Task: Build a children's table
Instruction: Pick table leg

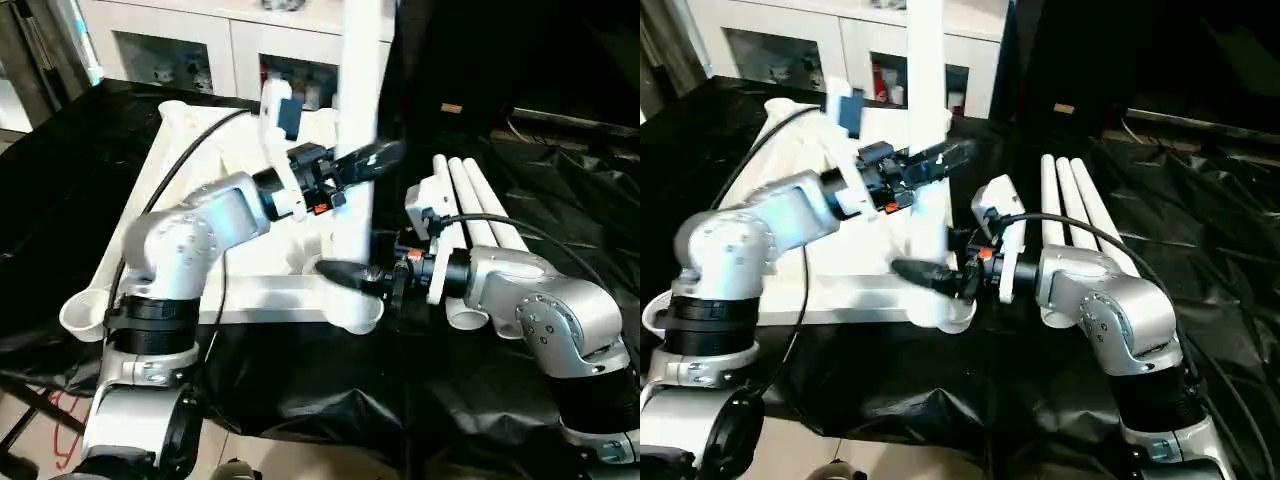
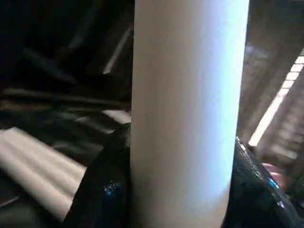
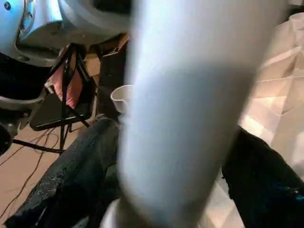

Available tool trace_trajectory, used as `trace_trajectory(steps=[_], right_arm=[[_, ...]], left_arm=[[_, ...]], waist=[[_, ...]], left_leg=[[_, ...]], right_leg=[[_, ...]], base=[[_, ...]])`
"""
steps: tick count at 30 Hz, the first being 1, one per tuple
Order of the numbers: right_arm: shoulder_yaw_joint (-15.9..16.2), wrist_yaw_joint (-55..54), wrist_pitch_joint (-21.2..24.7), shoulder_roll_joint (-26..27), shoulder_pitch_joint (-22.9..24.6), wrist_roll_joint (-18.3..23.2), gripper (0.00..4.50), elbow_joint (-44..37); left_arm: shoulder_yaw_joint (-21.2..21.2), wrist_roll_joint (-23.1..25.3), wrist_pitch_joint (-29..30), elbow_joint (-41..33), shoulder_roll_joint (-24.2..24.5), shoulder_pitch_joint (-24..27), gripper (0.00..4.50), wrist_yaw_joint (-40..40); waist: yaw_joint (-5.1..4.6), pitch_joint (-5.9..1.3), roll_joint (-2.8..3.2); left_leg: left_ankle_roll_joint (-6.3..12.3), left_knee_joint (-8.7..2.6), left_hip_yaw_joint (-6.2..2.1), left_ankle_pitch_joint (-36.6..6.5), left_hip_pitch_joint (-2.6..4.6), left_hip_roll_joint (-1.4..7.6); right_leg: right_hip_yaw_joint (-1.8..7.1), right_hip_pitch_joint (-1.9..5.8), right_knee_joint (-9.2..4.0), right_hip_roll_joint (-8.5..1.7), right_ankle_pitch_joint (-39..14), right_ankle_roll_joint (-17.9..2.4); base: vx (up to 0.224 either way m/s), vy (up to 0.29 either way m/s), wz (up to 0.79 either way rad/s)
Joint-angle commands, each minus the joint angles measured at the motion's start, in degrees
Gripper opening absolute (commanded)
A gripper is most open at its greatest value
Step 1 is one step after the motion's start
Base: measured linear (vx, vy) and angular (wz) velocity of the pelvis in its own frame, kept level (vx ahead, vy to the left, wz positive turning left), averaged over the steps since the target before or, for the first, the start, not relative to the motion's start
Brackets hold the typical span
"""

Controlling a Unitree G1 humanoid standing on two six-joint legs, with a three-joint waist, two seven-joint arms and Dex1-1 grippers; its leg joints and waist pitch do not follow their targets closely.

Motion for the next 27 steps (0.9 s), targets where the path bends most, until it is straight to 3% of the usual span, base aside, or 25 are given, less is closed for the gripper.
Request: trace_trajectory(steps=[1, 9, 14, 15, 17, 19, 20, 22, 23, 25, 26, 27], right_arm=[[0.1, 1.0, 1.0, -1.0, 0.8, 1.5, 3.32, -1.9], [0.6, 1.5, 1.9, -1.1, 1.4, 2.3, 2.74, -2.6], [0.0, -2.0, 0.3, 1.9, 1.3, 1.4, 2.3, -2.3], [-0.1, -3.4, -0.1, 2.8, 1.1, 1.0, 2.21, -2.0], [-0.2, -4.6, -0.8, 3.7, 1.0, 0.3, 2.05, -1.5], [-0.3, -5.5, -1.4, 4.4, 0.9, -0.2, 2.02, -1.2], [-0.6, -6.3, -1.8, 4.9, 0.8, -0.5, 1.98, -0.7], [-0.7, -6.6, -1.8, 5.2, 0.8, -0.6, 1.96, -0.6], [-1.0, -7.3, -2.0, 5.7, 0.8, -0.8, 1.96, -0.4], [-1.0, -7.6, -2.2, 5.9, 0.8, -1.0, 1.95, -0.2], [-1.1, -7.9, -2.3, 6.0, 0.8, -1.1, 1.95, -0.1], [-1.0, -8.3, -2.6, 6.2, 0.7, -1.3, 1.95, 0.1]], left_arm=[[0.0, -1.1, 0.0, -2.0, 0.8, -1.0, 1.84, -3.1], [-0.1, -2.3, 0.1, -2.7, 1.1, -0.4, 1.84, -4.9], [-0.7, -2.6, -0.1, -3.9, 1.5, 0.7, 1.84, -5.5], [-0.8, -1.2, -0.7, -3.8, 1.2, 0.9, 1.84, -4.1], [-1.1, 1.0, -1.5, -3.3, 0.9, 1.1, 2.4, -1.4], [-2.0, 3.3, -2.7, -3.0, 0.8, 1.2, 2.54, 0.2], [-4.0, 7.6, -5.9, -3.3, 1.1, 1.5, 2.61, 2.0], [-3.7, 8.4, -6.3, -3.0, 0.3, 1.4, 2.82, 4.1], [-2.4, 9.5, -6.0, -1.7, -1.2, 0.9, 2.91, 9.0], [-2.0, 9.9, -5.8, -1.1, -1.8, 0.8, 2.96, 10.9], [-1.8, 10.1, -5.7, -0.8, -2.1, 0.8, 2.52, 11.8], [-1.5, 10.6, -5.6, -0.3, -2.7, 0.8, 2.52, 13.7]], waist=[[0.15, -3.96, 0.44], [0.13, -3.9, 0.3], [-0.11, -3.99, 0.36], [-0.1, -3.97, 0.41], [-0.07, -3.94, 0.66], [-0.02, -3.92, 0.61], [-0.01, -3.88, 0.69], [-0.02, -3.92, 0.61], [-0.06, -4.02, 0.59], [0.02, -4.03, 0.42], [0.01, -4.04, 0.39], [0.01, -4.07, 0.4]], left_leg=[[0.23, -3.57, -0.78, -3.5, 0.6, 2.77], [-0.38, -3.66, -0.81, -4.4, 0.53, 2.81], [-0.64, -3.7, -0.85, -3.7, 0.49, 2.8], [-0.71, -3.69, -0.84, -3.6, 0.5, 2.8], [-1.1, -3.74, -0.89, -4.0, 0.56, 2.85], [-1.3, -3.8, -0.87, -4.7, 0.71, 2.93], [-1.38, -3.94, -0.99, -5.1, 0.65, 3.08], [-1.69, -3.91, -0.92, -4.9, 0.65, 2.99], [-1.88, -3.81, -0.88, -4.4, 0.55, 2.94], [-1.69, -3.75, -0.93, -4.1, 0.46, 2.81], [-1.58, -3.73, -0.92, -3.9, 0.4, 2.75], [-1.38, -3.69, -0.92, -3.4, 0.4, 2.72]], right_leg=[[2.92, 3.33, -3.96, -4.59, 0.1, -12.3], [2.9, 3.38, -4.16, -4.7, -2.2, -11.6], [2.86, 3.32, -4.01, -4.68, -1.4, -11.6], [2.87, 3.27, -3.99, -4.66, -1.0, -11.7], [2.86, 3.22, -4.0, -4.65, -1.1, -11.5], [2.92, 3.15, -4.22, -4.69, -1.9, -11.2], [2.95, 3.21, -4.4, -4.73, -2.5, -10.6], [2.96, 3.29, -4.22, -4.68, -2.3, -10.2], [2.97, 3.4, -4.03, -4.66, -1.0, -10.4], [2.91, 3.51, -4.02, -4.7, -0.3, -10.7], [2.92, 3.53, -4.05, -4.67, -0.1, -10.7], [2.93, 3.55, -4.02, -4.65, 0.3, -10.6]], base=[[0.0, 0.0, 0.0], [0.0, 0.0, 0.0], [0.0, 0.0, 0.0], [0.0, 0.0, 0.0], [0.0, 0.0, 0.0], [0.0, 0.0, 0.0], [0.0, 0.0, 0.0], [0.0, 0.0, 0.0], [0.0, 0.0, 0.0], [0.0, 0.0, 0.0], [0.0, 0.0, 0.0], [0.0, 0.0, 0.0]])
